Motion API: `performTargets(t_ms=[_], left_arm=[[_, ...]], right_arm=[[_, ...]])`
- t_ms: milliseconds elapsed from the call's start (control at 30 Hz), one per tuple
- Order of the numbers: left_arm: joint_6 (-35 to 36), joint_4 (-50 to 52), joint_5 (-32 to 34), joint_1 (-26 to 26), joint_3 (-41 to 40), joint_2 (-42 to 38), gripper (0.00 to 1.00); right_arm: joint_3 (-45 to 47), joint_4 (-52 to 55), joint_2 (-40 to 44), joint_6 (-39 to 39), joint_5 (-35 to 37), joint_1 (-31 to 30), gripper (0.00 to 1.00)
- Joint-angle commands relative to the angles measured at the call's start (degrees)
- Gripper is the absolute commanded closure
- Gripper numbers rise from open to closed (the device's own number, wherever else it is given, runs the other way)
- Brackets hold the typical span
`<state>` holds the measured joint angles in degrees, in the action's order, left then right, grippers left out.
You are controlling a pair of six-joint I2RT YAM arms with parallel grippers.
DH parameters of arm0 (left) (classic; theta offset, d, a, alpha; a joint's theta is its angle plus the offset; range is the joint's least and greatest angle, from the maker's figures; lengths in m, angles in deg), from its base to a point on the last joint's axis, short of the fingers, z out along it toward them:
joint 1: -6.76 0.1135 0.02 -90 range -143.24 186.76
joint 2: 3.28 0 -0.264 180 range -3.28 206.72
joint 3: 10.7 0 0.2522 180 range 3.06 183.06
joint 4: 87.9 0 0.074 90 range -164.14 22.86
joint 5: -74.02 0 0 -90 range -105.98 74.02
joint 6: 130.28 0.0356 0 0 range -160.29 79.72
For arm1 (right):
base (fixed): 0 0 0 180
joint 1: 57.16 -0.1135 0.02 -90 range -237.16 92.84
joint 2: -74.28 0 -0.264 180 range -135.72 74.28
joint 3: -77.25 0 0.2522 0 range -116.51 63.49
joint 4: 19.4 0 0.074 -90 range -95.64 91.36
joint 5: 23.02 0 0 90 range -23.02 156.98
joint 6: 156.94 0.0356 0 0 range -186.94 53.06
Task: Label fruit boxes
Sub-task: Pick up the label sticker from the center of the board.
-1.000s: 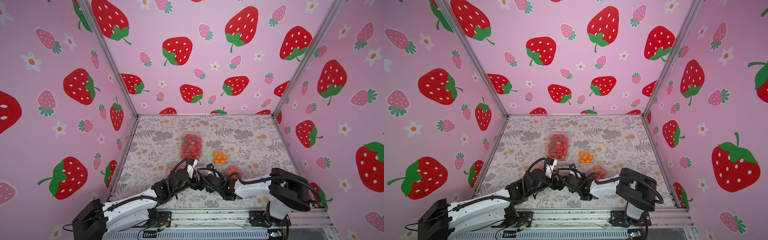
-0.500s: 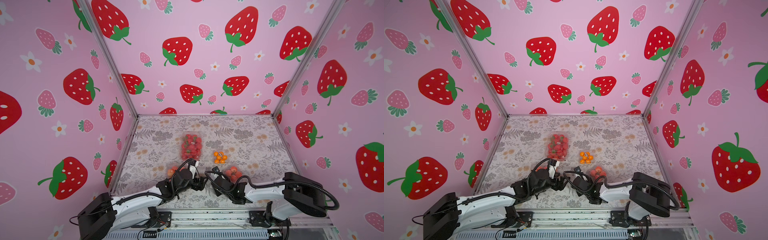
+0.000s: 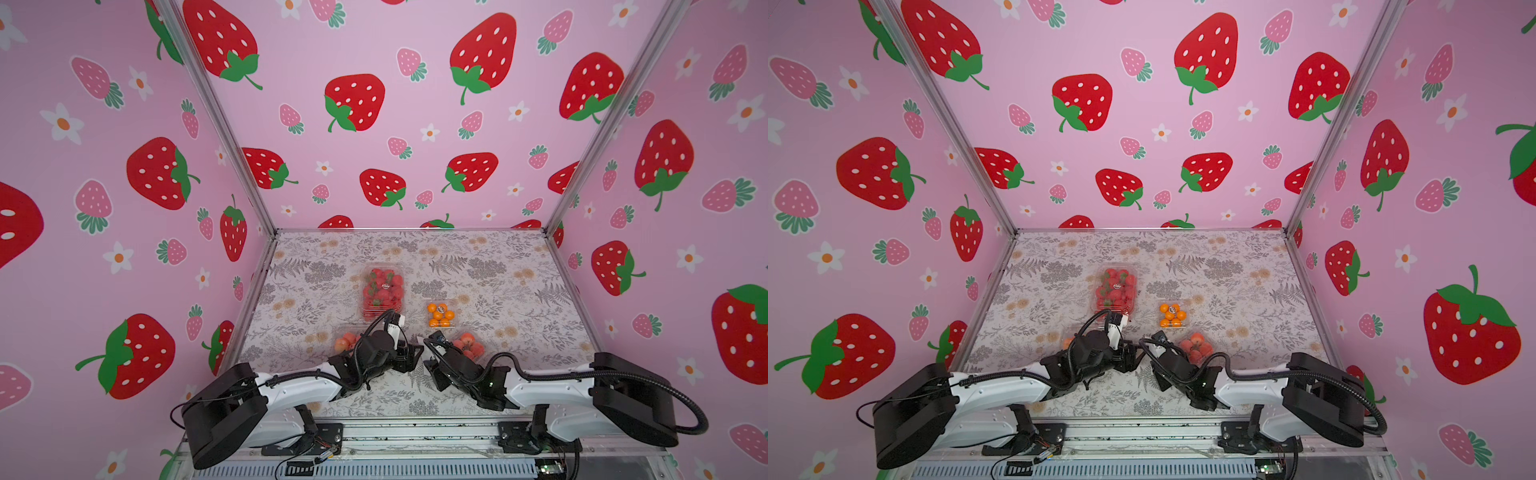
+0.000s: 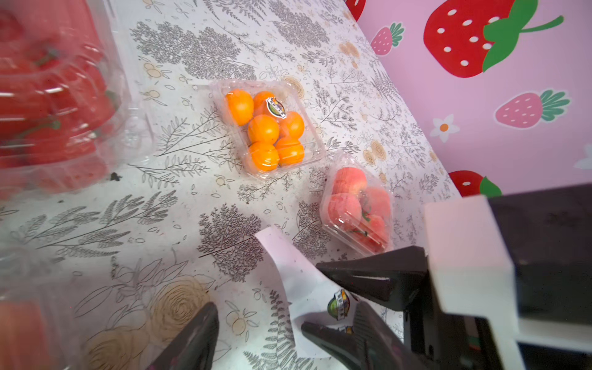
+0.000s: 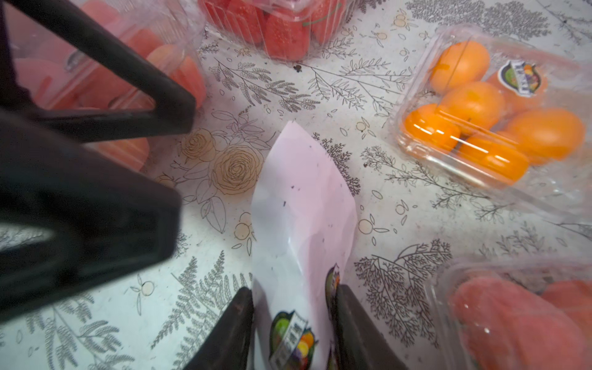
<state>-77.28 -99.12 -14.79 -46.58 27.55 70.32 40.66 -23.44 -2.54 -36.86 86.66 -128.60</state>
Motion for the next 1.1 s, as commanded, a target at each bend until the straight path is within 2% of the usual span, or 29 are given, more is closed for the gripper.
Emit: performTargets(t_ms=[0, 100, 233, 400, 567, 667, 767, 833, 900, 967, 1067], left_arm=[[-1.4, -5.6, -1.6, 0.4, 1.9, 2.8, 0.24], [-1.7, -6.7, -3.4, 0.6, 3.2, 4.8, 0.24], [-2.3, -6.6, -2.5, 0.6, 3.3, 5.2, 0.25], [-3.1, -8.9, -3.3, 0.8, 3.2, 7.0, 0.34], [-3.6, -12.2, -6.4, 0.9, 4.2, 9.3, 0.51], [-3.3, -11.9, -6.3, 1.0, 4.7, 9.8, 0.74], [-3.8, -12.2, -7.6, 1.1, 5.8, 11.6, 0.99], [-4.3, -13.0, -8.7, 1.5, 6.3, 12.8, 1.0], [-4.4, -12.9, -10.3, 2.0, 6.7, 13.1, 1.0], [-3.9, -12.2, -10.7, 2.5, 7.1, 12.5, 1.0], [-1.6, -8.6, -9.7, 2.8, 8.3, 10.1, 1.0]], right_arm=[[1.3, -3.9, 1.8, -1.3, -2.5, 0.2, 0.56], [2.2, -5.7, 2.5, -1.5, -3.7, 0.2, 0.57], [3.0, -6.0, 3.4, -1.3, -3.7, 0.3, 0.57], [4.2, -7.7, 4.8, -1.2, -4.2, 0.2, 0.57], [4.4, -8.9, 4.4, -1.5, -5.0, 0.2, 0.57], [4.6, -9.3, 4.2, -1.6, -4.6, 0.2, 0.56], [4.5, -9.3, 3.2, -1.6, -3.9, 0.3, 0.5], [4.5, -9.3, 2.8, -1.6, -3.4, 0.3, 0.45], [4.5, -8.7, 2.9, -1.7, -2.7, 0.6, 0.28], [4.5, -7.6, 4.0, -1.6, -1.7, 1.0, 0.17], [4.9, -4.3, 9.0, -2.6, -0.7, 2.4, 0.07]])
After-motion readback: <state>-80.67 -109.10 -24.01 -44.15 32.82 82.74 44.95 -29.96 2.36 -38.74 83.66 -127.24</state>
